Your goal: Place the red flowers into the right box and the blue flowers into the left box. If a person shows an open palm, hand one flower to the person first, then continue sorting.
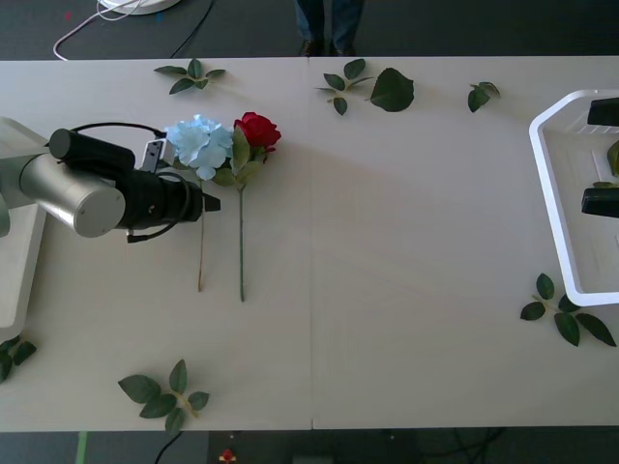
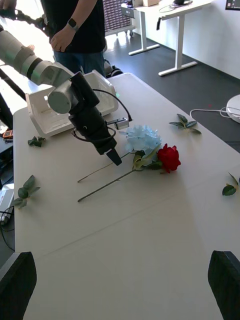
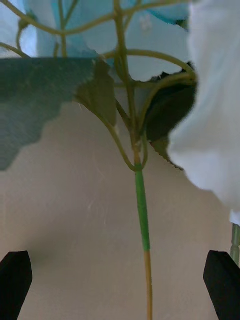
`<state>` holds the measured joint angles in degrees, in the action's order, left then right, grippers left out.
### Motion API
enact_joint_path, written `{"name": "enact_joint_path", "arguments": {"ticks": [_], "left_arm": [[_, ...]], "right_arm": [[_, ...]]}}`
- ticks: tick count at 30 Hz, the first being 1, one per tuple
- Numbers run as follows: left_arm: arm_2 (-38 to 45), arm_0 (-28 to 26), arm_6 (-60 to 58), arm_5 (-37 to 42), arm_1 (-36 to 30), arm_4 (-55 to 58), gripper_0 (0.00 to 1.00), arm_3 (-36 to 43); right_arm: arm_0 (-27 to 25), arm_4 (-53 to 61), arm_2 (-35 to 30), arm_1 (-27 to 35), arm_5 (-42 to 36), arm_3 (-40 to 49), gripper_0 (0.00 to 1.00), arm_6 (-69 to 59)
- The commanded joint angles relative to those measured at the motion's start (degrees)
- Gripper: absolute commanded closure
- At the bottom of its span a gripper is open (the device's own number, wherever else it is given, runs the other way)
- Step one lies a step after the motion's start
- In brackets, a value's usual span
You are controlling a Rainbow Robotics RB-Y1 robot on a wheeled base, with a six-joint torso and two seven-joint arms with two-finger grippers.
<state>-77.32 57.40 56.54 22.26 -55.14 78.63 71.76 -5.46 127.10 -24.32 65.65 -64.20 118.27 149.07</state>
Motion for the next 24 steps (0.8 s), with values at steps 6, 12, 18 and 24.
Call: {"name": "enact_joint_path", "arguments": {"ticks": [6, 12, 18, 24], "left_arm": [[-0.02, 2.81, 4.37, -0.73, 0.38, -2.08, 0.19, -1.1], [-0.46, 3.07, 5.34, -0.73, 0.29, -3.22, 1.0, -2.33], [-0.46, 3.07, 5.86, -0.73, 0.29, -5.6, 1.0, -3.82], [-0.46, 3.25, 5.95, -0.73, 0.38, -5.6, 1.0, -4.44]], "right_arm": [[-0.43, 0.87, -0.99, 2.73, -0.31, 1.26, 0.0, 1.57], [-0.43, 0.87, -0.99, 2.73, -0.31, 1.26, 0.0, 1.57], [-0.43, 0.87, -0.99, 2.73, -0.31, 1.26, 0.0, 1.57], [-0.43, 0.87, -0.99, 2.73, -0.31, 1.26, 0.0, 1.57]]}}
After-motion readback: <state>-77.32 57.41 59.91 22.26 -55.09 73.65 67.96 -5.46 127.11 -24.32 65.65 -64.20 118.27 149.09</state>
